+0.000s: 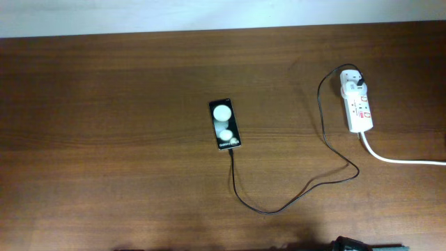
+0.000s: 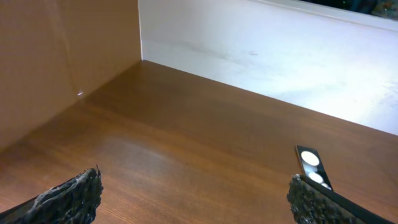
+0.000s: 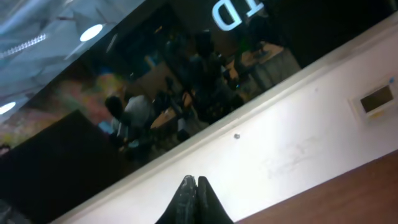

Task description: Plug charger to phone and switch on socket

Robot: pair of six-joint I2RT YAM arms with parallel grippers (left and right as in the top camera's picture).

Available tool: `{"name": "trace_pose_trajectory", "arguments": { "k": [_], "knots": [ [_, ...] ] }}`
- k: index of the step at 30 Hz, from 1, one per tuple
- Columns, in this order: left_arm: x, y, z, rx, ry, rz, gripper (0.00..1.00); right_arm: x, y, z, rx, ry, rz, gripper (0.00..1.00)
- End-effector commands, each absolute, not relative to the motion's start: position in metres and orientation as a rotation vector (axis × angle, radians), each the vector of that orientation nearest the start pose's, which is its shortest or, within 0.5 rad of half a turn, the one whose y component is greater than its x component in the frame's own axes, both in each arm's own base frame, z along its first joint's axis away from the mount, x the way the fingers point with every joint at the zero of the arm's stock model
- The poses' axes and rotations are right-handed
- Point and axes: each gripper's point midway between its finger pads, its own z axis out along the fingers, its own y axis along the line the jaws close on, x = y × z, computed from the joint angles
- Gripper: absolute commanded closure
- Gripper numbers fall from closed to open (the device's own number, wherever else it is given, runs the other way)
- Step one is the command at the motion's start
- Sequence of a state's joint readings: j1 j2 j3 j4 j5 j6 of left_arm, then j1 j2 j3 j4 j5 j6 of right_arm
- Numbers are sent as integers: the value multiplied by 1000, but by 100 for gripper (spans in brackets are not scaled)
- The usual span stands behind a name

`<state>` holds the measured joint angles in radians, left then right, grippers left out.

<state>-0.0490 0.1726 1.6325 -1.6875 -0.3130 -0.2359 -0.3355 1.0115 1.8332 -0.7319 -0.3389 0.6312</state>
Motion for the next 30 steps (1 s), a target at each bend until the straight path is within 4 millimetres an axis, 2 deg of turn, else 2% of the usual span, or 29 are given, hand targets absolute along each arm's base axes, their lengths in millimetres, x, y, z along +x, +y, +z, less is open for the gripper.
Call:
{"name": "trace_pose_trajectory", "arguments": {
  "k": [1, 6, 10, 21, 26, 30],
  "knots": [
    [-41, 54, 354, -389, 1735, 71, 1, 230, -10, 581, 381, 1445, 470, 96],
    [-41, 54, 354, -389, 1734, 71, 1, 208, 6, 582, 331, 1435, 485, 96],
    [-43, 54, 354, -390, 1729, 70, 1, 187, 8, 581, 324, 1402, 483, 96],
    [-78, 54, 342, -411, 1581, 54, 1, 115, 20, 571, 237, 1196, 479, 96],
    [-81, 54, 344, -414, 1568, 55, 1, 81, 25, 572, 204, 1120, 477, 96],
    [-81, 54, 346, -414, 1556, 52, 1, 64, 28, 573, 190, 1084, 475, 96]
  ]
}}
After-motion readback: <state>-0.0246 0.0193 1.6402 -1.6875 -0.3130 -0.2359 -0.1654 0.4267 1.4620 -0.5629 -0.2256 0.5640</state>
